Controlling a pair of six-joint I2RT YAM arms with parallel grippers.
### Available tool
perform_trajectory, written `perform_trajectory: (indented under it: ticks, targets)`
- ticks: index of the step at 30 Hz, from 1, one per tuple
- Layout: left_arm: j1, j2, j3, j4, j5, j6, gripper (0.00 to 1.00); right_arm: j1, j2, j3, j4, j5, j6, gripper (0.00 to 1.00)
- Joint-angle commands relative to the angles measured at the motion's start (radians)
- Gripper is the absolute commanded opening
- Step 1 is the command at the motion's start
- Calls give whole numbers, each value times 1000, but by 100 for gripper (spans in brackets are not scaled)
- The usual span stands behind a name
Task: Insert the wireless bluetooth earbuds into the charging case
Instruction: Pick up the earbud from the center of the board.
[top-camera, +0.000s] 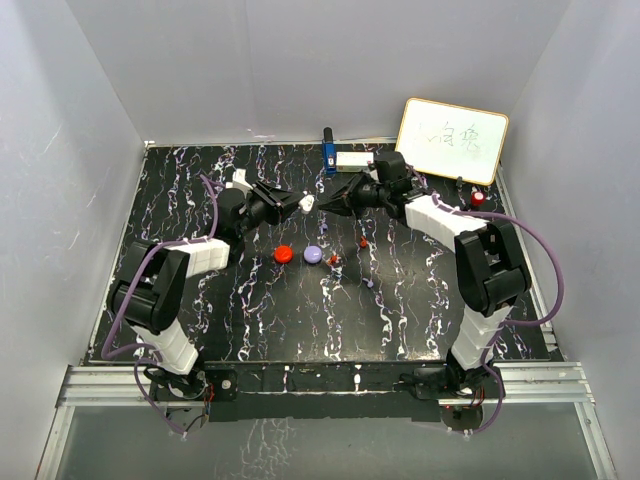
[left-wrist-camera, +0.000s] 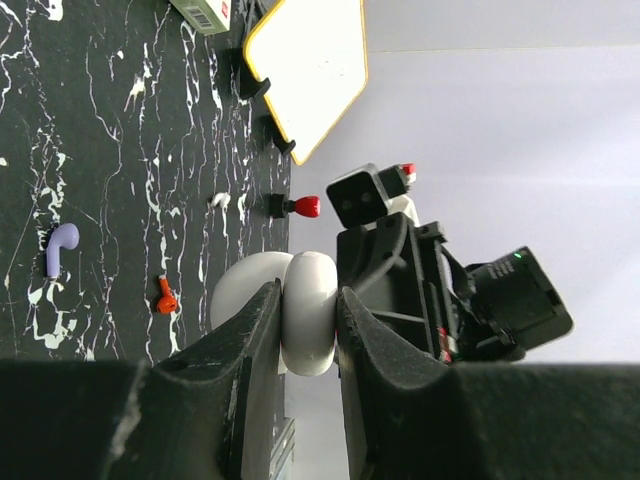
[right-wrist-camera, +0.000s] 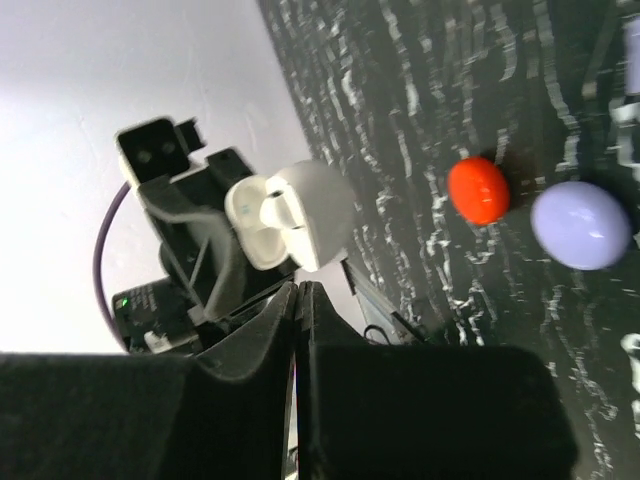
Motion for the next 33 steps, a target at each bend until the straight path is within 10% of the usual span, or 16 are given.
perform_trajectory:
  ticks: [1, 14, 33]
  targets:
    - [5, -86, -2, 12, -3, 1, 0, -72, -95, 3, -140, 105, -210, 1]
    - [25, -151, -43, 11, 12, -2, 0, -198, -132, 92, -459, 536, -612, 56]
    - [29, -169, -76, 10, 34, -4, 0, -201, 157, 332, -606, 1029, -892, 57]
